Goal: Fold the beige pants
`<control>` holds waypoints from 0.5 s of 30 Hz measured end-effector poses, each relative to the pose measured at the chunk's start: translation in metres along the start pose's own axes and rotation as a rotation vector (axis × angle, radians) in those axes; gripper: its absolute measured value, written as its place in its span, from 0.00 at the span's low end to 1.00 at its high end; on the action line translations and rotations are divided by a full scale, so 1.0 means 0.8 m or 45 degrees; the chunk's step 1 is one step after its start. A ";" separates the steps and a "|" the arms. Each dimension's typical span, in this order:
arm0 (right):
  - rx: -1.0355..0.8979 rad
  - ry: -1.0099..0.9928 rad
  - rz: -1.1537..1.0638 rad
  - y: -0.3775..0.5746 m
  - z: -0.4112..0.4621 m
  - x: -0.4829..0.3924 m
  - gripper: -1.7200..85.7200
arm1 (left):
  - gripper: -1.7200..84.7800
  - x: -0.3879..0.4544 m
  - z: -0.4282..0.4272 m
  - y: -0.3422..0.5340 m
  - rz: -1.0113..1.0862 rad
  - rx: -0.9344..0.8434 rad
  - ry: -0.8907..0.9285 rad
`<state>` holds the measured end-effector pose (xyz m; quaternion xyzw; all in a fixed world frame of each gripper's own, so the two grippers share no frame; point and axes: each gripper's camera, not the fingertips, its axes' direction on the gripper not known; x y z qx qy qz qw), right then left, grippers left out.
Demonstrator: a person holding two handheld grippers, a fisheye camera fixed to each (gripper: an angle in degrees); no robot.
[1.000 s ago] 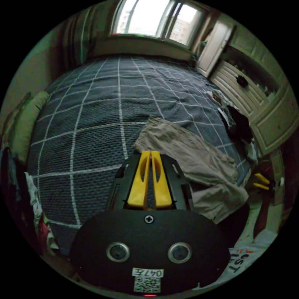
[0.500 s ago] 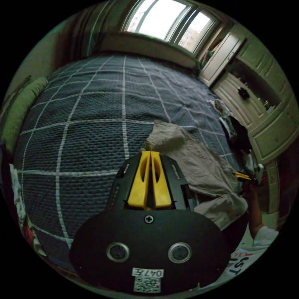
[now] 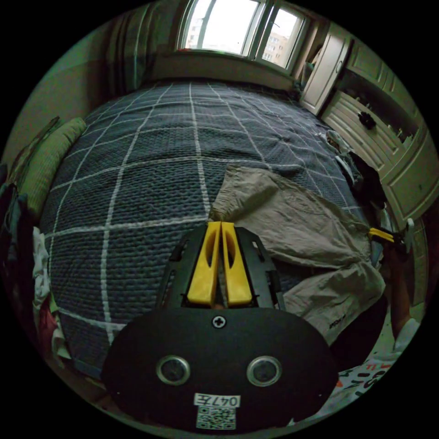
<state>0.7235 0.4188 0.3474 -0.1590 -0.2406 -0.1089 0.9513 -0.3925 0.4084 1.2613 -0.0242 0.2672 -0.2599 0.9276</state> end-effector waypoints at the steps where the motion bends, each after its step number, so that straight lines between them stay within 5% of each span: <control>1: 0.018 0.090 -0.033 -0.007 -0.013 -0.002 0.02 | 0.01 0.001 -0.008 0.004 -0.004 0.035 0.018; 9: -0.251 0.288 0.010 -0.032 0.020 0.017 0.03 | 0.02 0.024 0.019 0.013 -0.038 -0.057 0.000; 12: -0.135 0.349 0.151 -0.024 0.002 0.014 0.04 | 0.04 0.012 0.007 0.014 -0.070 -0.022 0.076; 15: 0.249 0.482 0.340 -0.016 -0.071 -0.007 0.03 | 0.08 -0.010 -0.018 0.020 -0.139 0.103 0.135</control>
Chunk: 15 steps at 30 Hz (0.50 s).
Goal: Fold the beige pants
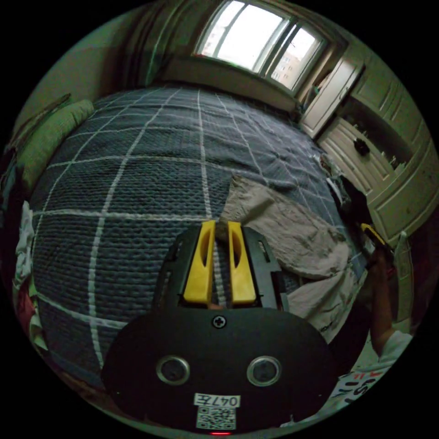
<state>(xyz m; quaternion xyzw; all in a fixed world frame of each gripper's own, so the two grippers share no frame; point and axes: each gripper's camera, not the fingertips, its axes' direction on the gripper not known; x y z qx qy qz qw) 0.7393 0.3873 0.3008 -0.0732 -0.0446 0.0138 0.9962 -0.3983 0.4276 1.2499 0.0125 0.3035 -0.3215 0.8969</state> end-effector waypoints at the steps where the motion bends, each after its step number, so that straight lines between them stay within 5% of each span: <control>1: 0.165 0.005 0.106 -0.001 -0.033 0.000 0.03 | 0.08 -0.003 -0.013 0.001 -0.007 0.059 -0.001; 4: 0.430 -0.086 0.296 0.009 -0.084 -0.007 0.03 | 0.09 0.014 -0.029 0.002 0.107 0.103 -0.063; 10: 0.314 -0.229 0.098 0.030 -0.066 -0.060 0.03 | 0.08 0.070 -0.012 -0.033 0.393 0.063 -0.125; 15: 0.349 -0.242 -0.079 0.034 -0.078 -0.093 0.03 | 0.11 0.095 0.058 -0.104 0.479 -0.308 -0.133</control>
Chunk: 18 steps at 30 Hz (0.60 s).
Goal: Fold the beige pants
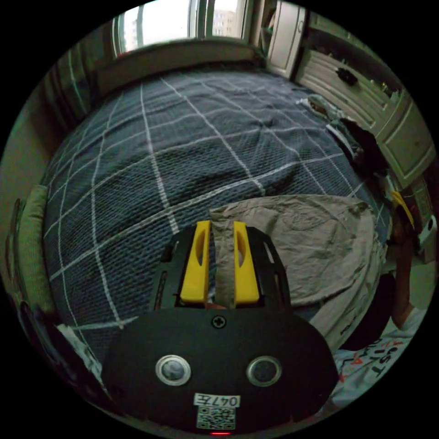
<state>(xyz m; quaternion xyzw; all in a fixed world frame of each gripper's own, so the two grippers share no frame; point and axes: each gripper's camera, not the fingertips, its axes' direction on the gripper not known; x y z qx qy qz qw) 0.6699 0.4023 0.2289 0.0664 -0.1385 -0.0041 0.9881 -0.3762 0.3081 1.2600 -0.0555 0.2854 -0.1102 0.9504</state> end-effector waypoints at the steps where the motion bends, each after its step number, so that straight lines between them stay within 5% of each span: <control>1: -0.022 0.010 -0.038 0.001 0.001 -0.009 0.03 | 0.11 0.000 0.015 -0.012 -0.005 -0.068 -0.004; 4: -0.078 0.026 -0.070 0.006 0.003 -0.022 0.03 | 0.09 0.003 0.047 -0.024 -0.031 -0.202 0.020; 10: -0.173 0.065 -0.002 0.017 0.003 -0.021 0.02 | 0.03 0.014 0.008 -0.006 -0.054 -0.026 -0.137; 18: -0.271 -0.029 0.060 0.041 0.017 -0.027 0.03 | 0.12 0.011 -0.016 0.046 -0.195 -0.069 -0.388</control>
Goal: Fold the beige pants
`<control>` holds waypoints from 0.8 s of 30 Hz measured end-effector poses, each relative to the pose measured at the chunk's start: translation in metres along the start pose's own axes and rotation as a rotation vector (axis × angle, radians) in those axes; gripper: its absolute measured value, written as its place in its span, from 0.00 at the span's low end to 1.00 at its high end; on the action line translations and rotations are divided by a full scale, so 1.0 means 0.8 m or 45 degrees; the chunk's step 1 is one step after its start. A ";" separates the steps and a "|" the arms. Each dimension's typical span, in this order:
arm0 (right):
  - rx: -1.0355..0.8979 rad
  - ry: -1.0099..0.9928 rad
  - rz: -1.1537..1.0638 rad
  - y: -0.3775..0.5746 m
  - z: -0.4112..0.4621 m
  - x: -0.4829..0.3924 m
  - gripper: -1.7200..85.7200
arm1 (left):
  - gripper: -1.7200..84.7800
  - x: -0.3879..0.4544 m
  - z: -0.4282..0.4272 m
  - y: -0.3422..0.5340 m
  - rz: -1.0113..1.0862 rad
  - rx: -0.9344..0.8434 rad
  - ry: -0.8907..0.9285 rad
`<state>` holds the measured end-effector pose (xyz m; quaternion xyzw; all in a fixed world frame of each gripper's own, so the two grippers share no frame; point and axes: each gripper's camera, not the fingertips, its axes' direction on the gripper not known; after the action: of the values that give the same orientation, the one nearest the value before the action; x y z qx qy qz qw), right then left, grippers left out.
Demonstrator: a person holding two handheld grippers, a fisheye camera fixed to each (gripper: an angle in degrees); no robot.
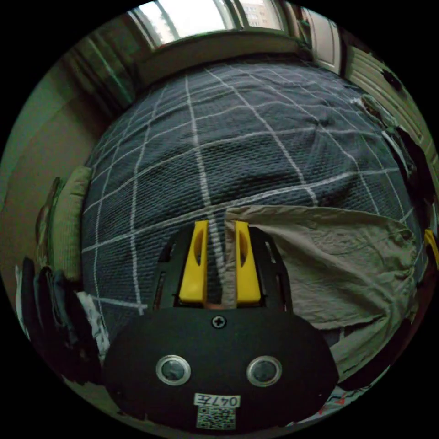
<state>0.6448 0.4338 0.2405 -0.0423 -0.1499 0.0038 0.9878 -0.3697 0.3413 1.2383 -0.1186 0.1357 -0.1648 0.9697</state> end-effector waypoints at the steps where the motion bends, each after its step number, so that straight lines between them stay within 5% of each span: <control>1: 0.027 0.004 -0.040 0.003 -0.004 -0.009 0.03 | 0.12 -0.017 -0.018 0.015 -0.054 0.028 -0.014; 7: 0.091 0.139 -0.474 0.034 -0.040 -0.068 0.03 | 0.14 -0.083 -0.132 0.164 0.024 0.183 0.386; 11: 0.055 -0.039 -0.598 0.068 -0.078 -0.085 0.04 | 0.15 -0.091 -0.170 0.325 -0.033 0.103 0.644; 15: 0.138 -0.107 -0.419 0.148 -0.139 -0.095 0.06 | 0.15 -0.075 -0.182 0.438 -0.161 0.161 0.673; 20: 0.133 0.038 -0.222 0.219 -0.174 -0.101 0.05 | 0.15 -0.066 -0.160 0.524 -0.359 0.138 0.358; 24: 0.010 0.028 -0.245 0.227 -0.171 -0.105 0.04 | 0.15 -0.076 -0.135 0.546 -0.414 0.136 0.453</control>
<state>0.6064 0.6016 0.0702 -0.0237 -0.1424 -0.0909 0.9853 -0.3318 0.7435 1.0308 -0.0566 0.2745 -0.3439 0.8962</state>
